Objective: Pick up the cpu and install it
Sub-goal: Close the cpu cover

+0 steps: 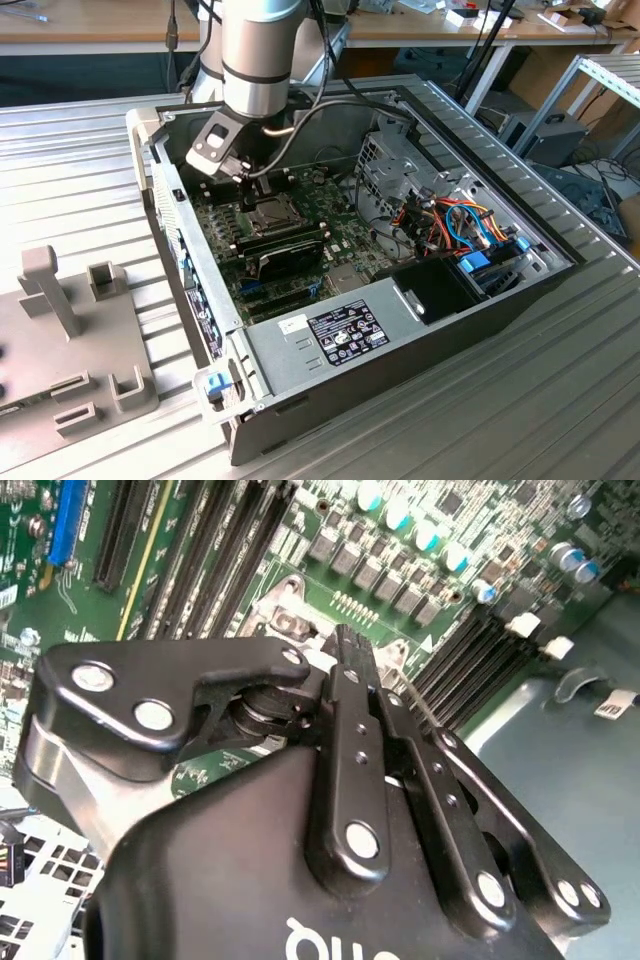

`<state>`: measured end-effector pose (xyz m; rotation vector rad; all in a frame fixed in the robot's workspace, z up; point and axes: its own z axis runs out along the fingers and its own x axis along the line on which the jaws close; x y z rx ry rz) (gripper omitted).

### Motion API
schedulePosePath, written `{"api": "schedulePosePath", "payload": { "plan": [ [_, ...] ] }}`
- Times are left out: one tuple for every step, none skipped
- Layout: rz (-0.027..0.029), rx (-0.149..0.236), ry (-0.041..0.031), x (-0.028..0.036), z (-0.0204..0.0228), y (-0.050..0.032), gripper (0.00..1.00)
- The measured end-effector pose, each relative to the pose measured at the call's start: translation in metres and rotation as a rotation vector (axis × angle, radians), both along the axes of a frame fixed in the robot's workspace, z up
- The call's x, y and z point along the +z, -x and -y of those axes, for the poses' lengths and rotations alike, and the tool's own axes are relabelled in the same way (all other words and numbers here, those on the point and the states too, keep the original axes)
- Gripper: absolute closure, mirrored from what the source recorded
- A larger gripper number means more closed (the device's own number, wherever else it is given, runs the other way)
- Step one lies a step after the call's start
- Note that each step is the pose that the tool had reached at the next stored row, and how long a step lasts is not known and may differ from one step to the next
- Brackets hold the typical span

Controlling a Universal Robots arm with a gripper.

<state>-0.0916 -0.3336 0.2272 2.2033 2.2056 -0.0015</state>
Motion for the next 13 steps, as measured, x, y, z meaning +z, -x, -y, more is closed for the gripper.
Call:
{"api": "schedulePosePath", "payload": {
  "plan": [
    [0.0,0.0,0.0,0.0,0.0,-0.0033,0.89],
    [0.0,0.0,0.0001,0.0,0.0,-0.0056,0.89],
    [0.0,0.0,0.0,0.0,0.0,-0.0138,0.89],
    [0.0,0.0,0.0,0.0,0.0,-0.0194,0.89],
    [0.0,0.0,0.0,0.0,0.0,-0.0247,0.89],
    [0.0,0.0,0.0,0.0,0.0,-0.0274,0.89],
    [0.0,0.0,0.0,0.0,0.0,-0.03,0.89],
    [0.0,0.0,0.0001,0.0,0.0,-0.034,0.89],
    [0.0,0.0,0.0,0.0,0.0,-0.0348,0.89],
    [-0.0001,0.0,0.0,0.0,0.0,-0.0348,0.89],
    [0.0,0.0,0.0003,0.0,0.0,-0.0348,0.89],
    [-0.0002,0.0,0.0013,0.0003,0.0,-0.0348,0.89],
    [-0.0001,0.0,0.0013,0.003,0.0,-0.0349,0.89]
  ]
}}
